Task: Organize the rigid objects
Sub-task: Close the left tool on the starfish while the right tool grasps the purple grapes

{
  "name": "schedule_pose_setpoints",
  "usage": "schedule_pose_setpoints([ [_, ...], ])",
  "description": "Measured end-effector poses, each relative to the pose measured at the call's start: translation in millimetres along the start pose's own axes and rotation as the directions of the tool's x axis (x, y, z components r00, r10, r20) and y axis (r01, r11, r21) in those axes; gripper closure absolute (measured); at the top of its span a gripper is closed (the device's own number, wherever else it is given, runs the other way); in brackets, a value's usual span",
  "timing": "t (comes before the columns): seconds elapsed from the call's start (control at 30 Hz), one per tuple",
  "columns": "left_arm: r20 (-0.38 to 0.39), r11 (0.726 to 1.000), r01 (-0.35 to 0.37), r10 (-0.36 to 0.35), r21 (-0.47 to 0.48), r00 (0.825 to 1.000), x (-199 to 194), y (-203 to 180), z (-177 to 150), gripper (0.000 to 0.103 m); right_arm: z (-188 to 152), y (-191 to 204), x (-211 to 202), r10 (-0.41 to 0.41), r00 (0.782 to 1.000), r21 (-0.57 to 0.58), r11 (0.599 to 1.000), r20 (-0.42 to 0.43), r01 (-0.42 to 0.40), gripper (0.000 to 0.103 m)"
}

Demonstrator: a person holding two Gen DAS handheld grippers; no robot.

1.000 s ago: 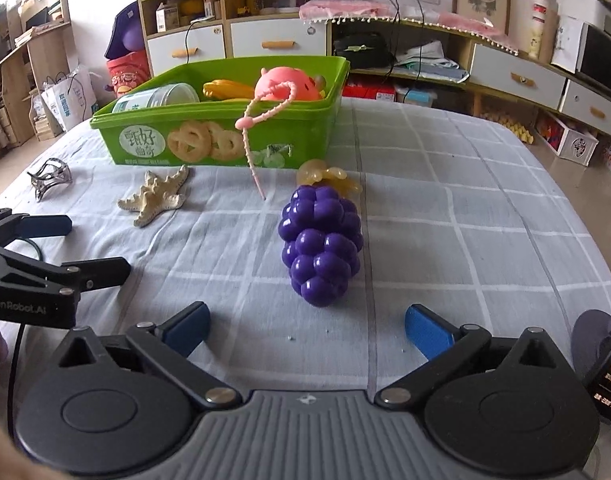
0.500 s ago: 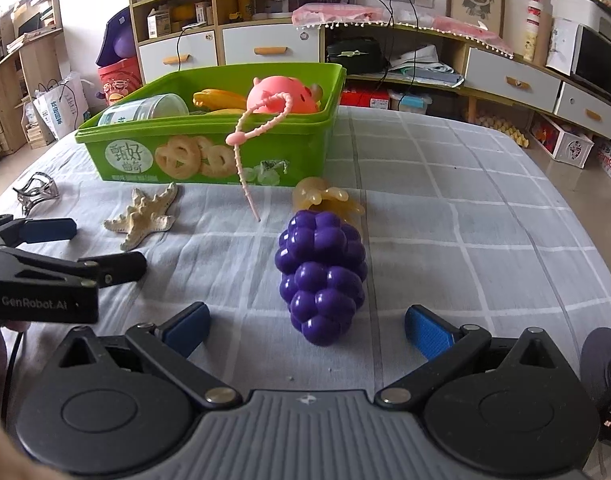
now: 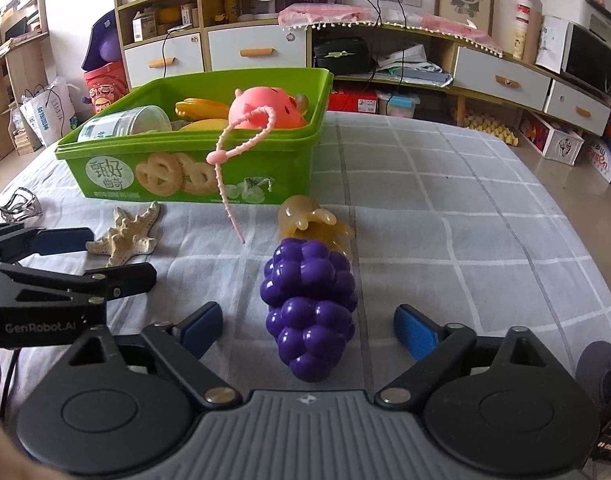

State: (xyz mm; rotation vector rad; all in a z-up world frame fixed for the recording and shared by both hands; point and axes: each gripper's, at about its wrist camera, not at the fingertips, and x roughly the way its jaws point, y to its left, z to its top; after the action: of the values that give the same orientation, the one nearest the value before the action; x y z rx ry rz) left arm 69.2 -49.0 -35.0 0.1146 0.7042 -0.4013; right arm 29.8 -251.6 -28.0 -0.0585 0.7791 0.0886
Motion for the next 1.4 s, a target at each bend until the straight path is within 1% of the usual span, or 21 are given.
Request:
schedule_pose_setpoints([
  [0.13,-0.001,1.000,-0.002,0.002,-0.003,1.000,2,-1,2,0.028,0,2,-2,0.002,1.000,-0.018,1.000,0.006,-0.001,0.032],
  [0.27,-0.009,1.000,-0.007,0.007,-0.013,1.000,1,1,3,0.034,1,3,-3,0.003,1.000,-0.022,1.000,0.006,-0.003,0.036],
  [0.4,-0.014,1.000,-0.007,0.006,-0.016,1.000,0,2,4,0.036,0,3,-3,0.003,1.000,-0.022,1.000,0.006,-0.003,0.037],
  [0.6,-0.011,1.000,-0.010,0.010,-0.010,1.000,2,1,4,0.034,1,2,-3,0.001,1.000,-0.019,1.000,0.005,-0.001,0.037],
  [0.67,-0.012,1.000,-0.009,0.008,-0.011,1.000,2,2,4,0.036,2,1,-2,-0.001,1.000,-0.016,1.000,0.004,0.001,0.038],
  [0.73,-0.012,1.000,-0.012,0.011,-0.013,1.000,1,2,4,0.041,3,1,-2,-0.001,1.000,-0.013,1.000,0.003,0.001,0.042],
  [0.8,-0.013,1.000,-0.015,0.015,-0.020,1.000,1,4,5,0.048,3,1,-2,0.001,1.000,-0.012,1.000,0.003,-0.001,0.046],
  [0.83,-0.015,1.000,-0.015,0.015,-0.024,1.000,1,5,5,0.050,4,1,-2,0.002,1.000,-0.011,1.000,0.003,-0.001,0.048],
  [0.97,-0.018,1.000,-0.014,0.014,-0.026,1.000,0,8,6,0.051,5,2,-3,-0.006,1.000,-0.023,1.000,0.006,0.007,0.058],
  [1.03,-0.021,1.000,-0.015,0.014,-0.027,1.000,-1,8,7,0.051,6,3,-4,-0.011,1.000,-0.028,1.000,0.005,0.011,0.068],
  [1.1,-0.020,0.999,-0.012,0.012,-0.031,1.000,-2,9,7,0.051,6,2,-4,-0.002,1.000,-0.015,1.000,-0.002,0.002,0.072],
  [1.27,-0.014,0.999,-0.004,0.004,-0.035,1.000,-8,9,9,0.052,9,0,-7,0.014,1.000,0.010,1.000,-0.016,-0.014,0.073],
  [1.3,-0.013,0.999,-0.004,0.003,-0.036,1.000,-9,9,10,0.058,10,0,-7,0.017,1.000,0.010,1.000,-0.016,-0.017,0.073],
  [1.4,-0.022,0.999,-0.001,0.000,-0.045,1.000,-11,9,12,0.058,11,1,-10,0.019,1.000,0.009,1.000,-0.012,-0.019,0.073],
])
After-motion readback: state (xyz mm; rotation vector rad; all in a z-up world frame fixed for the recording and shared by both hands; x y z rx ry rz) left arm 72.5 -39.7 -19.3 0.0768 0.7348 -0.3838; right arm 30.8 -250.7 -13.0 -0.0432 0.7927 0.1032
